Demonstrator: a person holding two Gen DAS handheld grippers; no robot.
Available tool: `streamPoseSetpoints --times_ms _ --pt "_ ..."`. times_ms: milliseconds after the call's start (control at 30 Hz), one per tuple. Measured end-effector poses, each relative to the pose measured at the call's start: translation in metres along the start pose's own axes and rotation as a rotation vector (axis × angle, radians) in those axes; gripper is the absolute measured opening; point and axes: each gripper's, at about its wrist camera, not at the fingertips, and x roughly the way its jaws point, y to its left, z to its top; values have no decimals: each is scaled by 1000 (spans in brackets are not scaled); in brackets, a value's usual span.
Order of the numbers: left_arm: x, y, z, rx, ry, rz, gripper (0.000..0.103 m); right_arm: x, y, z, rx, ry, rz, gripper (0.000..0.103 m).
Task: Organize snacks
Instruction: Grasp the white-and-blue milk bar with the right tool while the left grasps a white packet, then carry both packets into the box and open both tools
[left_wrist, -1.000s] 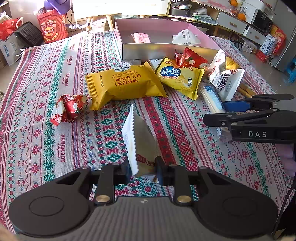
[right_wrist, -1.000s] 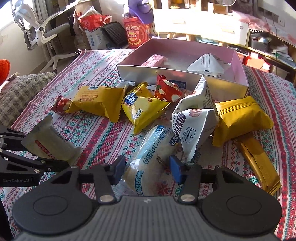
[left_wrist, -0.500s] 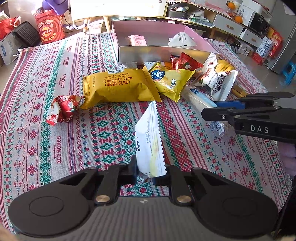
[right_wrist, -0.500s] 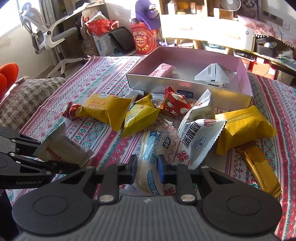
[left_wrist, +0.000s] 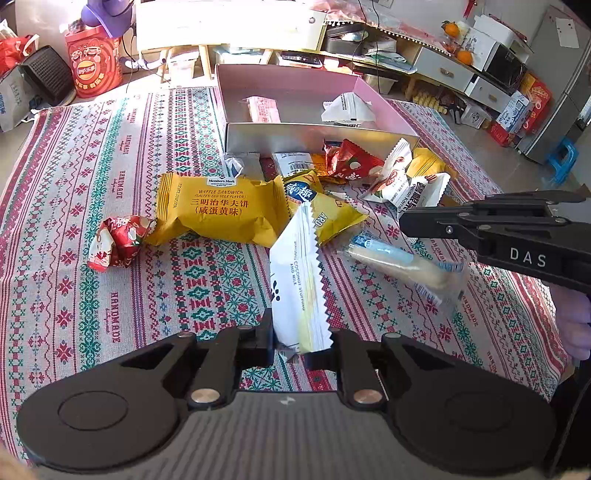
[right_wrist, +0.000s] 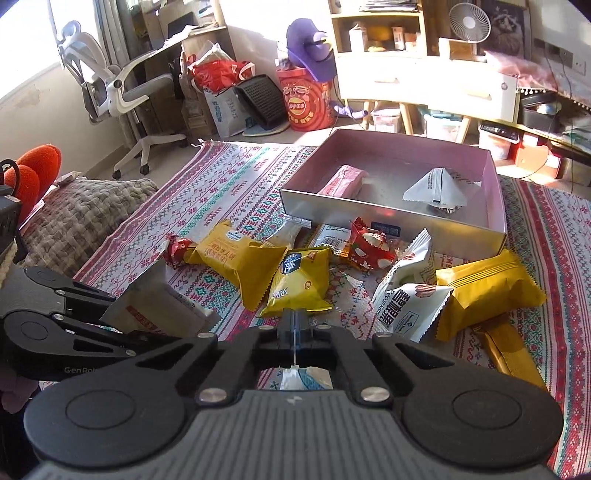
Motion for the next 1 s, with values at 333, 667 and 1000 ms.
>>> streamPoseSetpoints --times_ms 333,667,1000 --pt "8 -5 -1 24 37 -10 18 18 3 -9 -42 125 -13 38" --pt "12 -5 -3 30 48 -8 18 38 9 -25 -103 237 -105 33" --pt "9 -6 1 36 36 -11 18 23 11 -15 -113 222 -95 16"
